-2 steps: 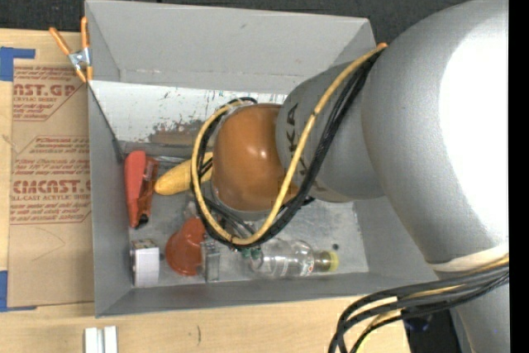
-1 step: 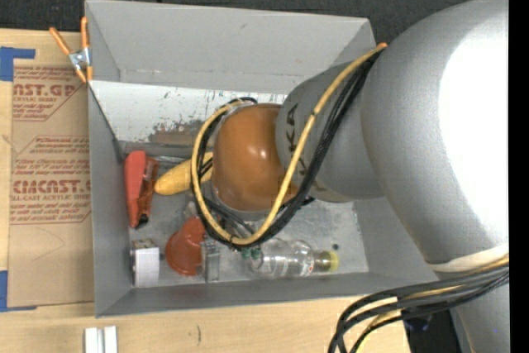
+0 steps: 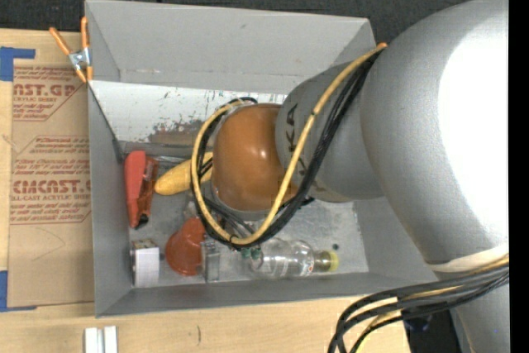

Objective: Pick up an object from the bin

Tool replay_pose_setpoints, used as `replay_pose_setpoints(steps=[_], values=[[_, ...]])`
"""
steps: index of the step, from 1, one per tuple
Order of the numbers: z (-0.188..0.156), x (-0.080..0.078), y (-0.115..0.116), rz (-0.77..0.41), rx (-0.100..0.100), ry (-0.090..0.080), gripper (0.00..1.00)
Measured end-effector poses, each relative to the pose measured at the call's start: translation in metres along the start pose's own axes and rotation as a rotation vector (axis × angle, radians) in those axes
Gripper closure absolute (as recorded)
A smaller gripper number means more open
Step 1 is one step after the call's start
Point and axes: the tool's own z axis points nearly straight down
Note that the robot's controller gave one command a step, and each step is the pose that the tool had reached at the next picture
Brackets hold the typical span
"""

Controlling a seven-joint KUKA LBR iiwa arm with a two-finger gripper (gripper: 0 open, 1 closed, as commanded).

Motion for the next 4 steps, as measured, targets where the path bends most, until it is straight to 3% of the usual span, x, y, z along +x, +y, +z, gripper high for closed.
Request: replay_pose_setpoints(steps=[4], values=[[0.0000, 0.0000, 0.0001, 0.000, 0.000, 0.000, 1.00]])
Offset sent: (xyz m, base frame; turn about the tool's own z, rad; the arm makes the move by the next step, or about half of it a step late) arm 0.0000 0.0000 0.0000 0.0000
